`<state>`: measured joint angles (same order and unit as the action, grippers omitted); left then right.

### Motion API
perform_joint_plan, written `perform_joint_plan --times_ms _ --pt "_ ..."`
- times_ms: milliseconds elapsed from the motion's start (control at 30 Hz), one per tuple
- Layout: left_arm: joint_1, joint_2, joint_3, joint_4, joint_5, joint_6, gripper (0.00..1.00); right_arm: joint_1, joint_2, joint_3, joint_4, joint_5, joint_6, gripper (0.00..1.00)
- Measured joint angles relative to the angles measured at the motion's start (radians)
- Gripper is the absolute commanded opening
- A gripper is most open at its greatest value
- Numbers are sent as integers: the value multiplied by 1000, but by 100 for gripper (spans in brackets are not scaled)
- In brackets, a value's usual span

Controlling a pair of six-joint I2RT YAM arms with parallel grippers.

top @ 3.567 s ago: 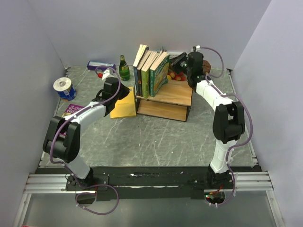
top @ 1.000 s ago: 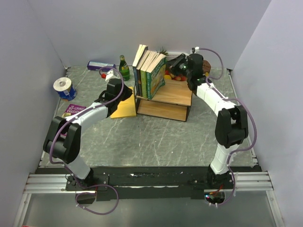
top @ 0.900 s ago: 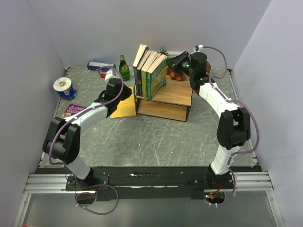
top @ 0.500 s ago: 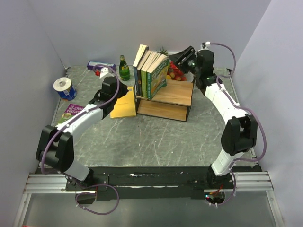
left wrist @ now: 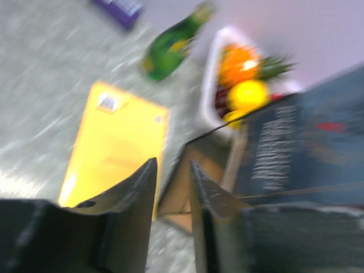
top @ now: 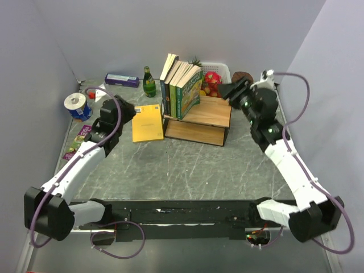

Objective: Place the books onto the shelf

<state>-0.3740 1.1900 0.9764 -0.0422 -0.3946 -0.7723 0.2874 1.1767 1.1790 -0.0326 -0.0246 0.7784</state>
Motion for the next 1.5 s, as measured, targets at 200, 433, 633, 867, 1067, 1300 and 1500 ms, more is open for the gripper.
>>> perform_joint_plan --times_ms 200,433,633,867,1067,1300,1500 --pt "248 11 -111 -183 137 -92 60 193 -124 -168 -18 59 -111 60" --pt "419 -68 -170 -317 172 -136 83 361 -257 -415 39 65 -164 59" --pt "493 -78 -132 -377 102 -140 84 509 -298 -596 127 31 -167 59" --pt "669 52 -55 -389 48 -146 75 624 -163 -645 227 -53 -169 58" --pt "723 185 -24 -336 1 -132 75 663 -138 -660 266 -102 -187 58" --pt "748 329 -13 -200 -44 -32 74 673 -143 -691 289 -124 -196 58" --pt "759 456 8 -113 -105 37 73 681 -143 -697 301 -132 -193 57"
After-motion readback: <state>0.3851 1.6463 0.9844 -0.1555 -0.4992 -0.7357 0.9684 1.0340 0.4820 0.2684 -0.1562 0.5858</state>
